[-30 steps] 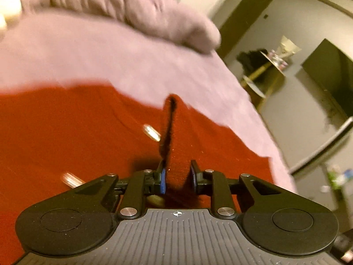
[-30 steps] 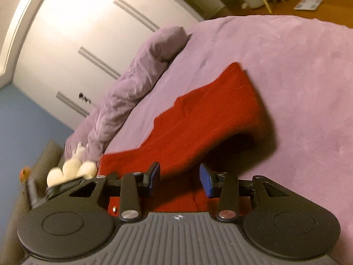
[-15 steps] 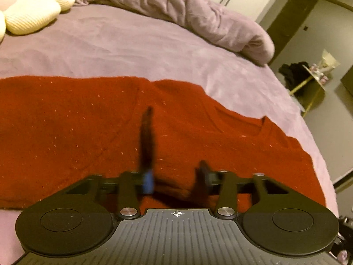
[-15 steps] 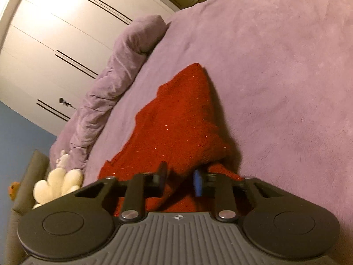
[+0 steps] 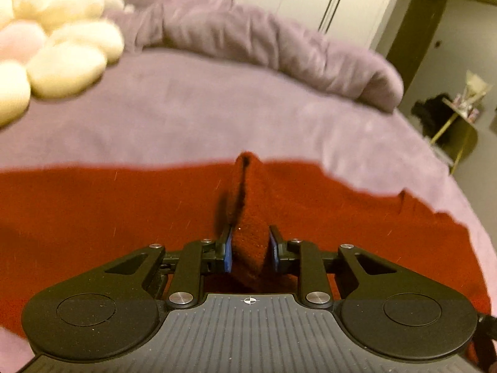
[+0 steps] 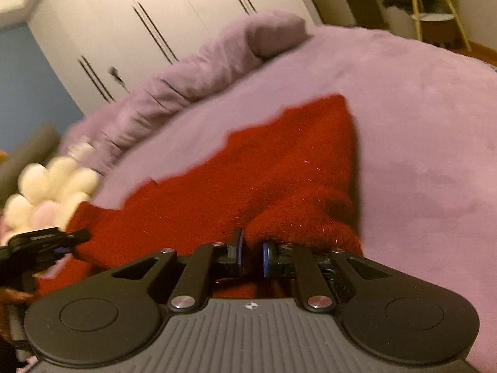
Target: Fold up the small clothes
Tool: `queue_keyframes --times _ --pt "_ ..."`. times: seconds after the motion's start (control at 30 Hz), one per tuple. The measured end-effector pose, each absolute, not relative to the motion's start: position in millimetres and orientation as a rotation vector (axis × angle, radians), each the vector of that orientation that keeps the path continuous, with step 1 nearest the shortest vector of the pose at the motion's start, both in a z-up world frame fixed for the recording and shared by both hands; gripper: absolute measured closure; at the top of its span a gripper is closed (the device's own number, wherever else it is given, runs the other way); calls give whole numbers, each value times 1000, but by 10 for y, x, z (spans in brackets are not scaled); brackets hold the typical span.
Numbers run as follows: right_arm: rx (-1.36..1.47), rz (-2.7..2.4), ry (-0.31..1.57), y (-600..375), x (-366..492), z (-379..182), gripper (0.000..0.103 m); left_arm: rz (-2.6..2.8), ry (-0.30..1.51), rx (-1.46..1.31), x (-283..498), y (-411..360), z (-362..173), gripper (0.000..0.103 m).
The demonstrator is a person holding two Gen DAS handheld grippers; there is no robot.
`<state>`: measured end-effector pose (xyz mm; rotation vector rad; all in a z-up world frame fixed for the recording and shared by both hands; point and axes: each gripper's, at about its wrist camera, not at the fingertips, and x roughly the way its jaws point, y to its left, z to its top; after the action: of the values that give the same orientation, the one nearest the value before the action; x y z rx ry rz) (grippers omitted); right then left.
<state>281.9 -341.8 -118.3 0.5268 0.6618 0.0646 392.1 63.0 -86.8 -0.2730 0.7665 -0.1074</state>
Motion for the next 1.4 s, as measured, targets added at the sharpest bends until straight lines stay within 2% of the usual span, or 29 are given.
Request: queue_keyframes --times 0.1,0.17,0.33,0.47,0.53,0.6,0.67,0.83,0.87,0.93,1.07,1.2,1.33,1.4 --pt "585 58 639 -3522 2732 -1174 84 -124 778 -260 3884 639 -959 77" --pt "589 46 624 -3554 2715 -1166 84 -127 777 -260 3888 641 -956 77" --pt "463 -6 601 -3457 2687 -1097 92 -158 746 -240 3879 587 -850 78" --pt "445 -24 625 -3487 2667 -1137 92 -138 745 -160 3890 524 -861 77" --pt "429 -12 672 -3493 2660 -1154 87 -105 793 -129 3916 518 -931 76" --pt "393 3 663 -3488 2522 -1026 81 -103 782 -129 3857 540 -891 73" --pt "348 9 638 -3472 2387 -882 81 -72 763 -121 3760 575 -800 61" --pt "247 -9 539 -3389 2367 -615 81 -44 657 -154 3549 585 -490 57" --pt "230 -6 545 -3331 2450 -617 81 -65 638 -163 3533 542 -437 50" --pt "166 20 562 -3173 2627 -684 82 -113 623 -143 3550 413 -413 42" --pt "-39 1 657 -2870 2935 -1030 83 -142 755 -94 3781 212 -729 47" --pt "-173 -71 621 -2883 2944 -1147 85 -119 783 -78 3933 179 -934 49" --pt "-193 -80 610 -2933 2990 -1199 85 -117 790 -5 3972 33 -964 40" --pt "-210 -91 605 -2899 3016 -1227 85 -114 797 2 3973 16 -953 39"
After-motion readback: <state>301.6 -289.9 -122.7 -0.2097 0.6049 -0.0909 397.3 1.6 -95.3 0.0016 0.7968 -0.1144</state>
